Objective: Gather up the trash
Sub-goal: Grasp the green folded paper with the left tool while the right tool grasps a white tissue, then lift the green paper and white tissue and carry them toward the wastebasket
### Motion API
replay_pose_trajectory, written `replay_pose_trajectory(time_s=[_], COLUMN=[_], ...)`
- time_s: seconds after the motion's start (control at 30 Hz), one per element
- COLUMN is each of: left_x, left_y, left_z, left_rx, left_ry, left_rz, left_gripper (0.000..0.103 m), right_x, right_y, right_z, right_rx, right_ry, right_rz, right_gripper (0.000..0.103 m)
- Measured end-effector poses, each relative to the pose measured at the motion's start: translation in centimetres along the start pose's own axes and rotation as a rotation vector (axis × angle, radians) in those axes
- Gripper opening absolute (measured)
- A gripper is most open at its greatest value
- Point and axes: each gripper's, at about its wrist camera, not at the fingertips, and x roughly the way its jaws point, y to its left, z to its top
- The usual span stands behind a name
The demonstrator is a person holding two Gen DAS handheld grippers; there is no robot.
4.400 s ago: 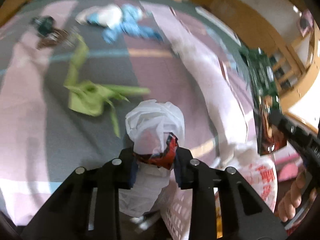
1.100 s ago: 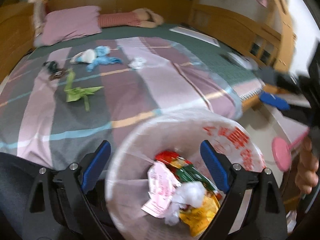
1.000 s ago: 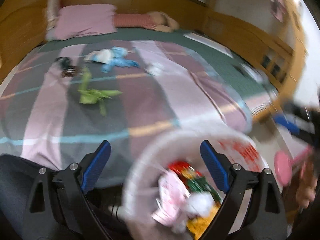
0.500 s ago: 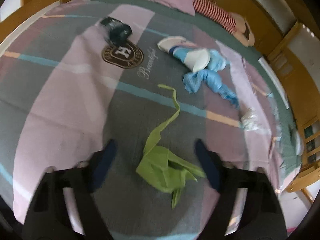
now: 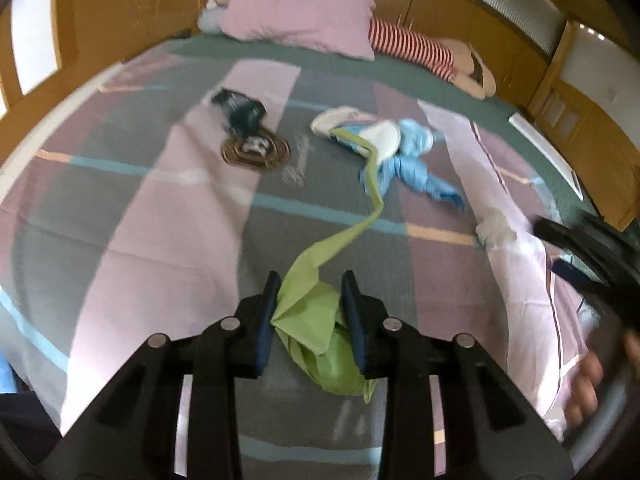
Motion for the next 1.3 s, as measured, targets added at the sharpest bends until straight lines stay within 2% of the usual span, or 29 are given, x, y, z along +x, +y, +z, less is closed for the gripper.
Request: replay_pose_trajectory(time_s=[0.1,0.17,0.2,0.23,0.27,0.3,0.33,0.4,0.63,0.8,1.0,1.3], left_x=[0.2,0.3,0.2,0.0,-0.1,-0.2,-0.3,-0.6,-2.0,-2.9,-3.8,-4.0], left_y=[0.1,-0.1,-0.2,-0.3,-0.4,-0.6,-0.9,-1.0,-0.9,-0.5,-0.6,-0.7], left_z=[0.3,0.4,0.4,0.4,0.4,0.4,0.4,0.4,0.2,-0.8,-2.2,-3.0], left_rx=[-0.009,-0.003,0.005,0.016,0.024,0.033,0.039,0.044,0.056,0.044,0.057,0.074], left_ry=[0.003,0.008,0.002,-0.006,-0.014,-0.023,-0.033,-0.051,-0.108,-0.113,-0.111,-0.096], left_rz=[0.007,0.008,0.012,0.019,0.022,0.022,0.020,0.015,0.029,0.026,0.028,0.040], left_gripper=[0.032,0.032,0.032,0.032,0.032,0.032,0.032,0.032,0.032,0.032,0.032,0.032], right_x=[4.0,6.2,7.0,7.8,8.3,8.1,7.8,7.3,0.3,-4.3,-7.5,-8.7], right_y=[1.1,1.4,1.4,1.3,1.0,0.9,1.0,1.3,2.7,3.7,3.8,2.7], right_z=[1.6,1.8,1.7,1.5,1.2,1.0,0.8,0.4,-2.2,-5.0,-8.6,-10.7], right_rx=[-0.036,-0.060,-0.073,-0.080,-0.081,-0.086,-0.103,-0.144,-0.199,-0.264,-0.273,-0.207], right_ry=[0.031,0.071,0.092,0.115,0.133,0.118,0.104,0.098,0.036,0.010,-0.009,0.003], right_rz=[-0.137,-0.196,-0.217,-0.230,-0.235,-0.236,-0.235,-0.228,-0.058,0.033,0.062,0.083], right_gripper=[0.079,0.078,0.072,0.058,0.052,0.048,0.035,0.029,0.028,0.028,0.028,0.028])
